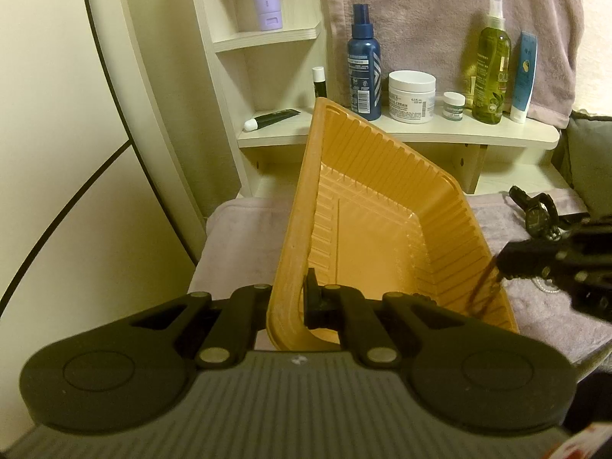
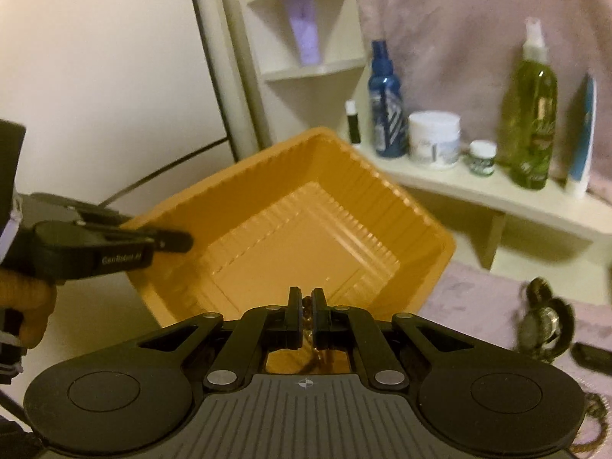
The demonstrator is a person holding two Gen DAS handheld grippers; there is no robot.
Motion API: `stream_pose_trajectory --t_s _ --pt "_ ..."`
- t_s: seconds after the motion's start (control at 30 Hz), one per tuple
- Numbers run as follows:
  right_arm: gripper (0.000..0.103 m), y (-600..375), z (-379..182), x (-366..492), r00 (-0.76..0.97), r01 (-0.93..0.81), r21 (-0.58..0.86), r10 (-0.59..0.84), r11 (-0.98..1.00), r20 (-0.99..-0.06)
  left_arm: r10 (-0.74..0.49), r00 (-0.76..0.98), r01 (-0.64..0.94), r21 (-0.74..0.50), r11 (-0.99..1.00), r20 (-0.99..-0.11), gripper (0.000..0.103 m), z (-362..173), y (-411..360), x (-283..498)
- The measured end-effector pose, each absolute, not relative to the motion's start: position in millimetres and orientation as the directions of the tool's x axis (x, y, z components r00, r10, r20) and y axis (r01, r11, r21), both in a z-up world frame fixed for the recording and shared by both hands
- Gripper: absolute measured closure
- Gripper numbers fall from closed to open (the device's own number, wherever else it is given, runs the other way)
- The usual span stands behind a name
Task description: Organize jewelry
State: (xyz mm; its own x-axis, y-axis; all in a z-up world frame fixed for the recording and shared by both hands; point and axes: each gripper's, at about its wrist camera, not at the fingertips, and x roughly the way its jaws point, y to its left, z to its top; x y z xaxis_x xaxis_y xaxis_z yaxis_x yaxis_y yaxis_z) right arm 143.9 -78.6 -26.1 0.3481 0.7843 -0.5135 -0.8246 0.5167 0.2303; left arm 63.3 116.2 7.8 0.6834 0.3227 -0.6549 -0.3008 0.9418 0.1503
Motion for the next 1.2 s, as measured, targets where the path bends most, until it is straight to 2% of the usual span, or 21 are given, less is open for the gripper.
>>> stream_pose_trajectory --t_s 0.13,0.27,0.37,0.53,0.8,1.2 --pt "0.097 -80.7 -31.0 146.8 0.349 -0.814 0.250 0.787 0.524 -0.509 0.323 0.684 -0.300 0.151 0.942 -0.654 0.098 7.7 116.2 63.2" --pt "0.084 -94.8 -28.4 152.3 0.406 -0.778 0.253 0.768 0.575 -0.496 0.322 0.684 -0.301 0.149 0.942 -0.655 0.098 7.5 116.6 62.4" --pt "0.080 -112.1 -28.0 156.7 0.457 -0.735 0.258 0.739 0.628 -0.496 0.320 0.683 -0.302 0.146 0.942 -0.656 0.098 7.2 116.8 62.4" --pt "0.079 -151.3 -42.3 159.3 0.563 -0.619 0.214 0.617 0.756 -0.549 0.319 0.685 -0.300 0.145 0.943 -0.655 0.098 6.9 116.2 62.2" --pt "0.078 -213.9 -73.9 153.7 0.623 -0.429 0.205 0.452 0.880 -0.638 0.320 0.684 -0.299 0.149 0.943 -0.655 0.098 5.8 116.2 62.2" --pt "0.078 -240.7 -89.7 150.4 0.640 -0.354 0.206 0.397 0.912 -0.658 0.324 0.680 -0.295 0.159 0.942 -0.658 0.098 5.0 115.8 62.3"
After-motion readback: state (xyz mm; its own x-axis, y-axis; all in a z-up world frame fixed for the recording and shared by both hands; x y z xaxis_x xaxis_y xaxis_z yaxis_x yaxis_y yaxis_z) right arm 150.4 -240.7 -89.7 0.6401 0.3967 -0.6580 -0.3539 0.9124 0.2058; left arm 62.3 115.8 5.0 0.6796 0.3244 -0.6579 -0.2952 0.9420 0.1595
